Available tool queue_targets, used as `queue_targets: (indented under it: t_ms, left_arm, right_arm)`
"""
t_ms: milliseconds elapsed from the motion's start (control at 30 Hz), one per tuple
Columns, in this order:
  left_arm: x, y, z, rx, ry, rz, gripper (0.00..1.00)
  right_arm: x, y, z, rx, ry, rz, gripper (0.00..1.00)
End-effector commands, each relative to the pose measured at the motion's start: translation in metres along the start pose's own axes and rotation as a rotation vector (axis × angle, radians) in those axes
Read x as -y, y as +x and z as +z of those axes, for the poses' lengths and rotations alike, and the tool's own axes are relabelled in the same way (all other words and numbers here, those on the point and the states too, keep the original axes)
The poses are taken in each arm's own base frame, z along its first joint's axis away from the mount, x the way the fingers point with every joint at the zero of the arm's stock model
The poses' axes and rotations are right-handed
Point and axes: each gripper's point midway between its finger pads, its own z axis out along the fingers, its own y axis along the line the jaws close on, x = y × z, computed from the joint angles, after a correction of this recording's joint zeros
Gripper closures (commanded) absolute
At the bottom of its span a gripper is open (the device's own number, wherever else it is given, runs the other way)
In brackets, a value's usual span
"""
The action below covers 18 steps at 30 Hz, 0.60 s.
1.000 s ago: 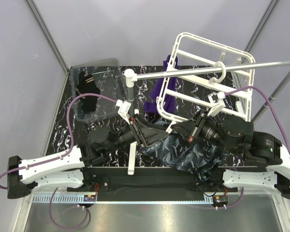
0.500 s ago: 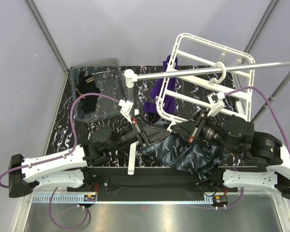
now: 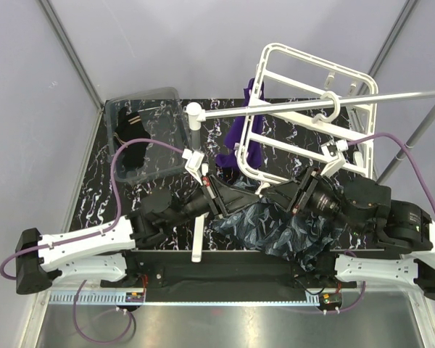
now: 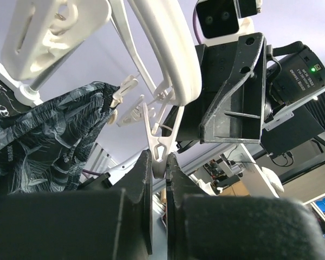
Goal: Clip the socks to the hanger
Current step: Open the clamp at the hanger.
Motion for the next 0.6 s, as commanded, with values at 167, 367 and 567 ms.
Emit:
queue_targets:
  t_ms: [167,367,567]
  left_arm:
    - [0.037,-0.014,0.004,0.072,0.175,-0.02,1.0]
    - [0.046,-0.015,0.009,0.057,0.192,-0.012,1.0]
    - [0.051,-0.021,0.005,0.102,0.227,-0.012,1.0]
  right_arm:
    - [0.018,0.0,-0.004,0.023,0.052,0.025,0.53]
    - [0.011,0.009,-0.001,-0.043,0.028,-0.067,0.43]
    - [0.016,0.006,-0.02,-0.016,-0.039,-0.027,0.37]
